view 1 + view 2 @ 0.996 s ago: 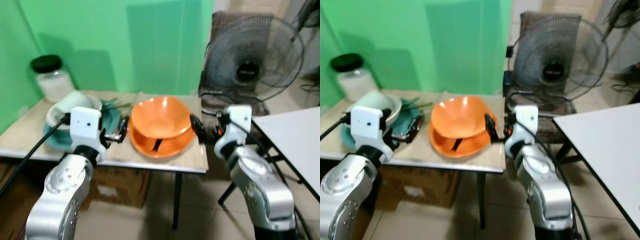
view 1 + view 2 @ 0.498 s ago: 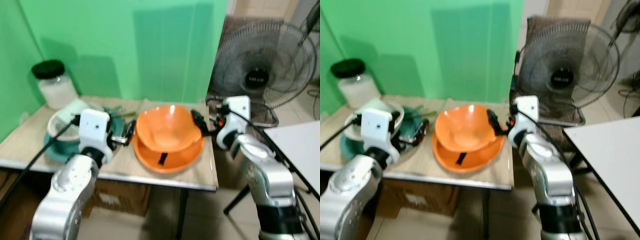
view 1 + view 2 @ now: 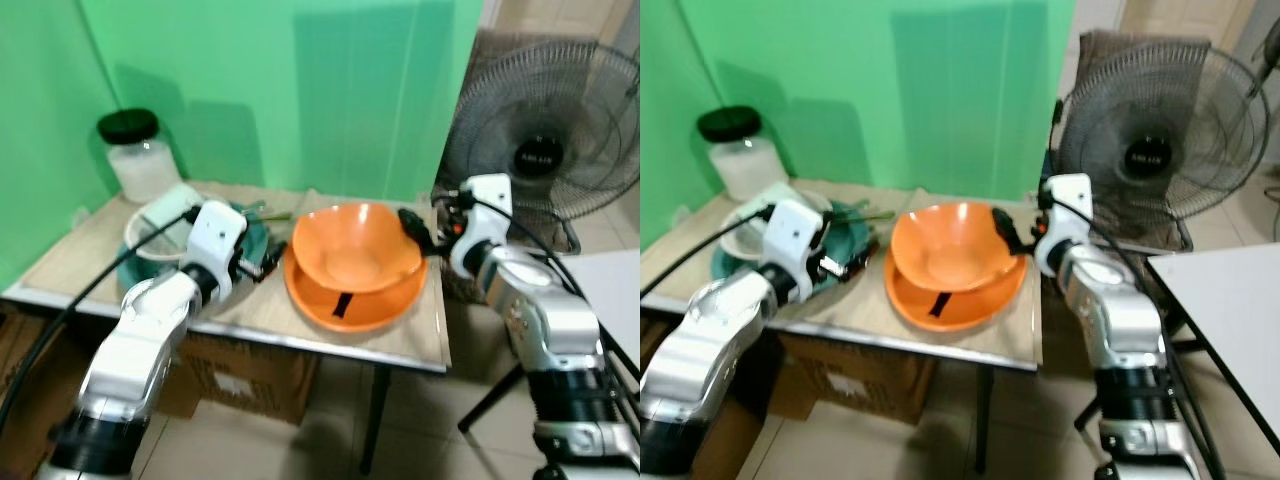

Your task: Setting the table

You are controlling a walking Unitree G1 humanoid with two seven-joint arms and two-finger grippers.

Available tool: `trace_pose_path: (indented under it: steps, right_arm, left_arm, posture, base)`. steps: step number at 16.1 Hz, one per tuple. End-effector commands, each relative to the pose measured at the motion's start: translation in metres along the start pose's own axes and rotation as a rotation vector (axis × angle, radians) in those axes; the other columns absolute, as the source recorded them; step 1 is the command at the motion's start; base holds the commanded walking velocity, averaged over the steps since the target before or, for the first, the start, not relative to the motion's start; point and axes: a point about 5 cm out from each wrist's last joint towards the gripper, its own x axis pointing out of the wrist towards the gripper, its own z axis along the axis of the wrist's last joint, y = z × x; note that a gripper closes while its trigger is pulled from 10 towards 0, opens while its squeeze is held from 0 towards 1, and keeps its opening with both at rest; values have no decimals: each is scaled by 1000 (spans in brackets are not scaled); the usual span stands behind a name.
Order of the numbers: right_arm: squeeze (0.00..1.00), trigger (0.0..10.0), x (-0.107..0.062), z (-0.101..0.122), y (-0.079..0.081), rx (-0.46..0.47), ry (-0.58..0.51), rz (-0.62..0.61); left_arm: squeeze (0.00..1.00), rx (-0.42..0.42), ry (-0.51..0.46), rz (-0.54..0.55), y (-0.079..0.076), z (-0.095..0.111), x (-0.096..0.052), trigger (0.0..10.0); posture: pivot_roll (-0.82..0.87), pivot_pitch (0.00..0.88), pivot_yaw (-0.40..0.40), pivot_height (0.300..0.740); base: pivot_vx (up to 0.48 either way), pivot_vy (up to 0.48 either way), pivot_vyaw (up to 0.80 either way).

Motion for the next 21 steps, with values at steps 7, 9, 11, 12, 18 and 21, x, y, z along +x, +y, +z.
trace_pose_path:
  steps: [7, 9, 11, 12, 18, 21]
  right_arm:
    - [0, 10000, 5, 0, -12, 129, 44, -10]
    - [0, 10000, 5, -1, -13, 140, 64, -5]
    - [0, 10000, 5, -1, -14, 172, 60, 9]
    - [0, 10000, 5, 0, -14, 181, 57, 11]
    - [0, 10000, 4, -4, -18, 212, 113, 20]
    - [0, 10000, 3, -9, -25, 269, 153, 16]
  left_arm:
    - [0, -16, -52, -167, -13, -8, 27, 10000]
    - [0, -14, -50, -215, -18, -11, 33, 10000]
    - [0, -8, -46, -234, -19, -13, 40, 10000]
    - [0, -8, -44, -238, -19, -14, 43, 10000]
    - [0, 27, -1, -280, -21, -24, 55, 10000]
    - [0, 56, 3, -305, -23, -30, 52, 10000]
  posture:
    - [-78, 0, 39, 740]
    - [-80, 0, 40, 740]
    - [-84, 0, 43, 740]
    - [-87, 0, 44, 740]
    - [-98, 0, 46, 740]
    - [-96, 0, 43, 740]
  base:
    - [0, 0, 0]
    - [0, 0, 0]
    - [0, 0, 0]
    - [0, 0, 0]
    - [0, 0, 0]
    - [0, 0, 0]
